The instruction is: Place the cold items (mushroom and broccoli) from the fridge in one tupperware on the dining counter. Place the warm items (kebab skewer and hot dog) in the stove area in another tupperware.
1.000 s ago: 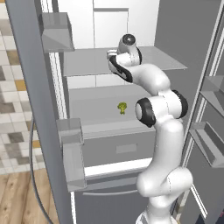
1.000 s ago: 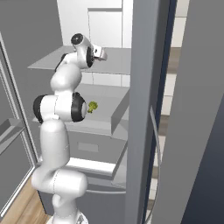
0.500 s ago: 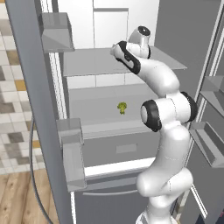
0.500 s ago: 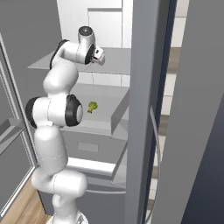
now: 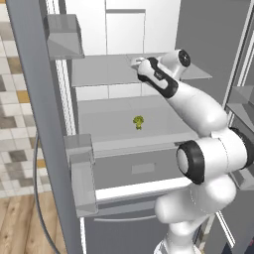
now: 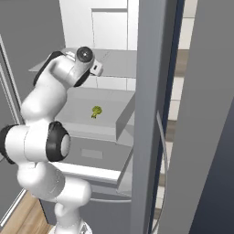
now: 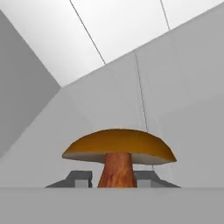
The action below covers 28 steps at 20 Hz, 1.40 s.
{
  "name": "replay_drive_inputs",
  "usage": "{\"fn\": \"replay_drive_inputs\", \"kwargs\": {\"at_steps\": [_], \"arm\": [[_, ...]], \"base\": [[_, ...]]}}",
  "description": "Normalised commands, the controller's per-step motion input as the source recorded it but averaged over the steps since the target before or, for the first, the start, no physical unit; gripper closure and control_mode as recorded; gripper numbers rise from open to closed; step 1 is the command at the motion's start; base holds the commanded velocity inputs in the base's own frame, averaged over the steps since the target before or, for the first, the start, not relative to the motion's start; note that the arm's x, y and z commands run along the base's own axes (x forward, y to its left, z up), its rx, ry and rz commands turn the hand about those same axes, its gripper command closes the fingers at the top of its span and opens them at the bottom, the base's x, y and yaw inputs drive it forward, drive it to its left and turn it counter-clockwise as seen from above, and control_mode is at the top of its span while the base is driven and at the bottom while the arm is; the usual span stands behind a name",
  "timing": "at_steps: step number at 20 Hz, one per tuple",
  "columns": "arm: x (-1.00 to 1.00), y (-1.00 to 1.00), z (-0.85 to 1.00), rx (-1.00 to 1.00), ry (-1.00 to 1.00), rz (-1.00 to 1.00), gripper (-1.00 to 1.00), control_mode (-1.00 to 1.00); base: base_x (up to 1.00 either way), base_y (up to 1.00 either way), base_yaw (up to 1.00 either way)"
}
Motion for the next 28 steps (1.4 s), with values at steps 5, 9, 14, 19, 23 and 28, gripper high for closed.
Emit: {"fn": "replay_drive_inputs", "kwargs": {"at_steps": [5,9,14,19,23,28], "arm": [[-1.0,0.04,0.75,-0.35,0.03,0.12,1.0,-1.0],[-1.0,-0.34,-0.48,-0.33,0.05,0.01,1.0,-1.0],[-1.0,-0.46,-1.0,-0.23,-0.08,-0.08,1.0,-1.0],[-1.0,-0.07,-1.0,-0.12,-0.02,-0.25,1.0,-1.0],[-0.98,0.0,-0.93,-0.18,0.01,-0.13,1.0,-1.0],[-0.26,0.0,-0.18,0.0,-0.01,0.0,1.0,-1.0]], "base": [[0.0,0.0,0.0],[0.0,0.0,0.0],[0.0,0.0,0.0],[0.0,0.0,0.0],[0.0,0.0,0.0],[0.0,0.0,0.0]]}}
